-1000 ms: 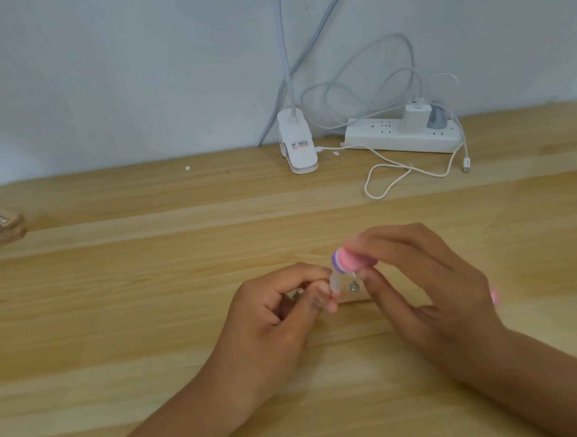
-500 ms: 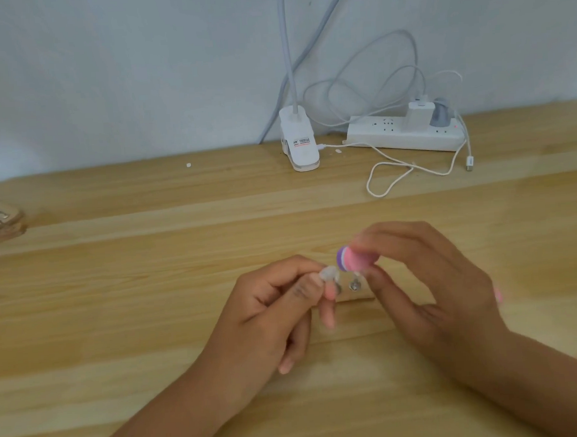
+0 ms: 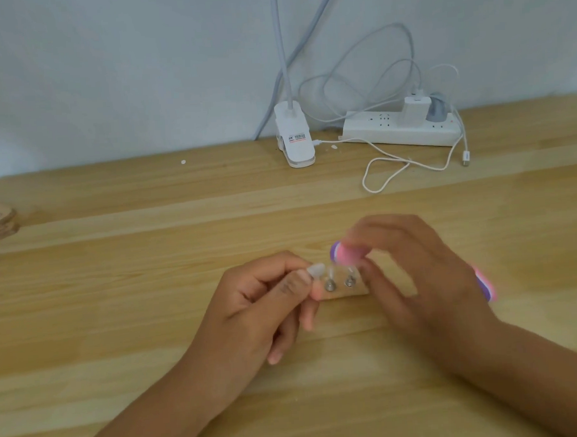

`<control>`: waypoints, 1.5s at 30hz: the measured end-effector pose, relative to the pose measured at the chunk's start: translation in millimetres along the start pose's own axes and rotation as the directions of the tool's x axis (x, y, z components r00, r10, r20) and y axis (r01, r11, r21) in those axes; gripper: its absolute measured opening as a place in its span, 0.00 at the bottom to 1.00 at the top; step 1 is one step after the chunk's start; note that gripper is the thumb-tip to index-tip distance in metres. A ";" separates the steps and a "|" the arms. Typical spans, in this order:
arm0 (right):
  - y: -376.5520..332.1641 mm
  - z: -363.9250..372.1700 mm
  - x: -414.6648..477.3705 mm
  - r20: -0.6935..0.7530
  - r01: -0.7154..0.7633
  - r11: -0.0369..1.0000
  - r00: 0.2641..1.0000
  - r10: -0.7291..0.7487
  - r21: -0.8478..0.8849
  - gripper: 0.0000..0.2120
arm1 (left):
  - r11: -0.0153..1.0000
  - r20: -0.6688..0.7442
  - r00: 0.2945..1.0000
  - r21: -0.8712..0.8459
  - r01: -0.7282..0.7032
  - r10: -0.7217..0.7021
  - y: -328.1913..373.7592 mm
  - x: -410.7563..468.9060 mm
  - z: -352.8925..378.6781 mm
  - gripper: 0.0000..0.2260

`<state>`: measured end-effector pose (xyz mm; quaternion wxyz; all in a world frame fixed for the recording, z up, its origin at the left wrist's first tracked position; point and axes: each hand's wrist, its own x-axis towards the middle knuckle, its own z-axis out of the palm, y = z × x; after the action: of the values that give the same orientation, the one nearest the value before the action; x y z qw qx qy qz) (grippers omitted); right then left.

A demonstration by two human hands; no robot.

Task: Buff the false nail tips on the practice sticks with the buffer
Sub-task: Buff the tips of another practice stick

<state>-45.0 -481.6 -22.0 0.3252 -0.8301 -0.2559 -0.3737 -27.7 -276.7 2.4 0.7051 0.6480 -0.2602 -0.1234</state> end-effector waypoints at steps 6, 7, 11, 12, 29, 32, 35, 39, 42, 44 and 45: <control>3.1 -3.3 6.6 -0.007 -0.065 0.998 0.998 0.065 0.000 0.09 | 0.934 -0.217 0.943 0.309 -0.177 0.251 -2.3 9.4 -0.3 0.06; 2.5 -2.0 6.3 0.000 -0.052 0.999 0.999 0.052 -0.005 0.09 | 0.907 -0.229 0.929 0.374 -0.191 0.290 -3.3 10.9 -0.4 0.05; 2.8 -2.4 7.6 -0.014 -0.074 0.997 0.997 0.074 0.035 0.09 | 0.830 -0.231 0.903 0.521 -0.198 0.361 -2.4 10.7 -0.8 0.05; 3.0 -2.8 8.0 -0.015 -0.085 0.995 0.996 0.086 0.047 0.09 | 0.811 -0.226 0.907 0.557 -0.178 0.354 -2.8 11.0 -0.2 0.04; 3.9 -0.8 7.3 -0.011 -0.079 0.996 0.997 0.079 0.049 0.09 | 0.643 -0.157 0.971 0.765 0.005 0.180 -15.9 14.9 3.1 0.02; 4.3 -1.2 7.1 -0.004 -0.079 0.996 0.997 0.079 0.048 0.10 | 0.653 -0.167 0.971 0.758 0.017 0.169 -15.9 15.3 3.6 0.02; 3.8 -1.3 6.7 0.008 -0.082 0.995 0.997 0.082 0.057 0.10 | 0.636 -0.172 0.975 0.770 0.046 0.137 -16.7 15.5 3.9 0.05; 3.6 -1.7 6.7 0.064 -0.092 0.995 0.994 0.090 0.037 0.11 | 0.563 -0.128 0.982 0.826 0.030 0.137 -17.8 13.6 5.4 0.08; 3.0 -1.3 6.7 0.094 -0.126 0.991 0.988 0.121 0.051 0.11 | 0.538 -0.122 0.976 0.843 0.006 0.180 -18.7 11.6 8.4 0.11; 1.8 -0.9 6.6 0.088 -0.185 0.976 0.981 0.175 0.118 0.11 | 0.539 -0.108 0.973 0.842 -0.019 0.203 -18.5 11.0 9.7 0.11; 1.1 -0.9 6.7 0.086 -0.214 0.964 0.976 0.202 0.157 0.11 | 0.550 -0.095 0.972 0.835 -0.040 0.214 -18.3 11.2 9.7 0.11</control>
<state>-40.7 -481.7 -16.6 0.4215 -0.8349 -0.2085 -0.2861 -20.4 -293.0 -13.0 0.3464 0.8905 -0.2671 0.1253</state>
